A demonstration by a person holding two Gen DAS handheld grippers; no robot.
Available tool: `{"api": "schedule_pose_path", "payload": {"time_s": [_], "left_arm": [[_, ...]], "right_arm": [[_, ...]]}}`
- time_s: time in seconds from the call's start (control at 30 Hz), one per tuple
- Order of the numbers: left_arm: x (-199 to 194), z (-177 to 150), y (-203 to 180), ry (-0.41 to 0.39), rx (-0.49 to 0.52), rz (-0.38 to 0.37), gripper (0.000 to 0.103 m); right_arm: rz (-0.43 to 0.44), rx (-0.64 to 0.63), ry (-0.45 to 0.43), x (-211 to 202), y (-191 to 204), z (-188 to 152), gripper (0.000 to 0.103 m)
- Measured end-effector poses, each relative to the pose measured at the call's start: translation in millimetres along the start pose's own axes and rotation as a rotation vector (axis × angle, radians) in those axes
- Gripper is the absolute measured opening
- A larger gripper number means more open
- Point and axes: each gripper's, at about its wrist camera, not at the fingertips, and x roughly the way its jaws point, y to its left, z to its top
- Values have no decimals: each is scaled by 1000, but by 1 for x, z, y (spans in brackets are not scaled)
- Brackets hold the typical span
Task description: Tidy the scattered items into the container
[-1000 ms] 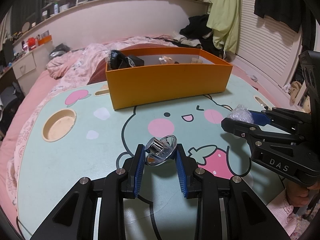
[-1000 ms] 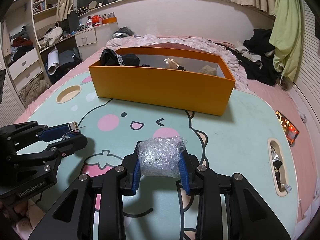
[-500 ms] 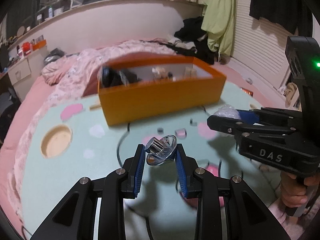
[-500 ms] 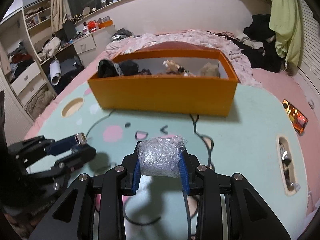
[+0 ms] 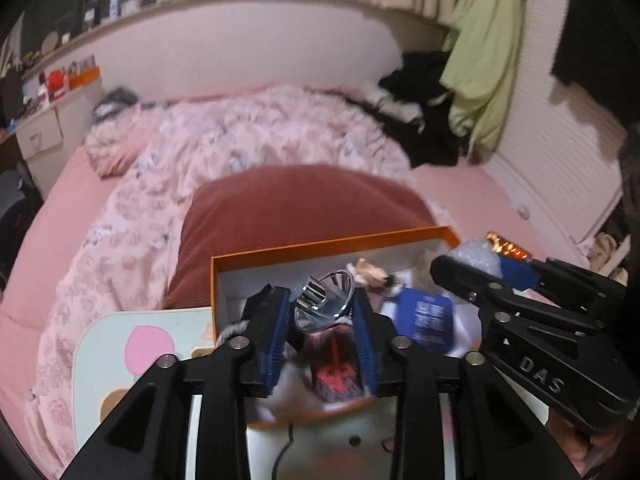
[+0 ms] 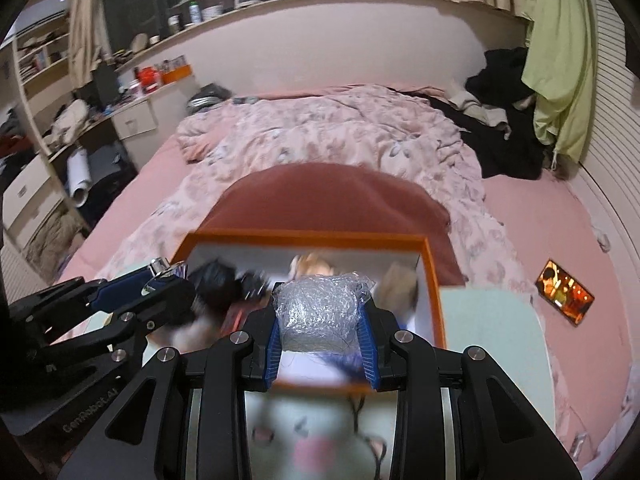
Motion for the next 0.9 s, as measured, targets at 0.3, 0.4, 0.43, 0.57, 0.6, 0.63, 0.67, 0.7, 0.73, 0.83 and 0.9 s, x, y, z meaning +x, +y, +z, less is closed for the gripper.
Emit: {"api": "schedule_pose_path", "payload": {"time_s": [0.3,0.4,0.43,0.57,0.6,0.63,0.67,0.7,0.73,0.83,0.9], "left_arm": [[-23,-16,17,-40,-31,-45,72],[-41,-26,23,-59,-57,-33,74],[-46,-32,24,-58,-60,-29,78],[-53,-68,16,-7,-34,13,85],[-52,-81,12,14,-22,20,85],[-50,-92,9,29,-16,24,85],[-48,-103,7,35,-15,25,85],[-46,-116,6,32,-25,29,85],[-42,-126,7,36,-39,37,85],[-30,-147,10,102,-77,60,85],[-31,-154,3,86,-38,113,87]], "right_arm": [[82,98,-3,6,-25,-7,67],[138,170,-45,-12,-37,-9,68],[152,188,-48,-16,-40,-11,68],[122,189,-28,-29,-38,-32,68],[103,179,-14,-31,-35,-42,68],[81,167,0,-33,-31,-52,68],[59,155,12,-33,-27,-61,68],[36,143,23,-33,-24,-71,68],[12,130,36,-32,-20,-82,68],[-41,94,79,-26,-18,-105,68],[-62,72,121,-21,-18,-118,68]]}}
